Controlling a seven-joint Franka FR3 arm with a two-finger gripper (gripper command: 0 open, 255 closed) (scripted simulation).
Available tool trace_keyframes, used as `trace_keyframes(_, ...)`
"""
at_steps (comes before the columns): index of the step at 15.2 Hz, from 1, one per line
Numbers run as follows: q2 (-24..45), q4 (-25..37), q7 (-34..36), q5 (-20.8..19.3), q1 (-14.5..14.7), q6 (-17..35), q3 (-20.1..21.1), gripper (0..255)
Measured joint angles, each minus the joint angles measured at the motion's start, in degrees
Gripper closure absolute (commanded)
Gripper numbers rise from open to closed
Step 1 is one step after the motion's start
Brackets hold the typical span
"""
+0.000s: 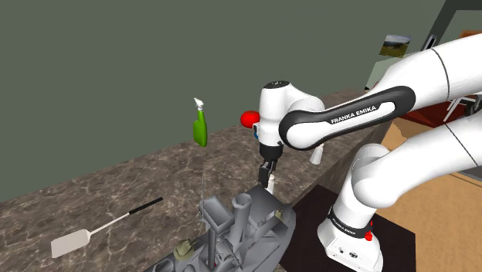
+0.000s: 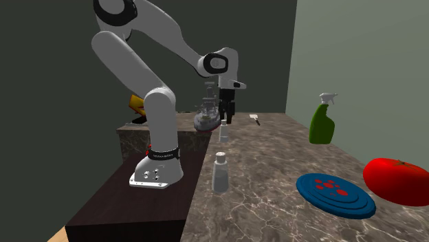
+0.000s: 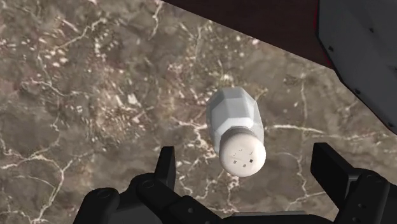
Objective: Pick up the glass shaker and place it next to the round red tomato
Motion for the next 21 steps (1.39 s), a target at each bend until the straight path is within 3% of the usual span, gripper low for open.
trace_keyframes(5, 0.1, -0.2, 0.0, 0.0, 0.0, 0.3, 0.0, 0)
trace_keyframes(6, 0.1, -0.2, 0.0, 0.0, 0.0, 0.3, 0.0, 255)
trace_keyframes(16, 0.0, 0.0, 0.0, 0.0, 0.0, 0.3, 0.0, 255)
trace_keyframes(21, -1.7, 2.0, -0.2, -0.4, -0.1, -3.7, -0.7, 255)
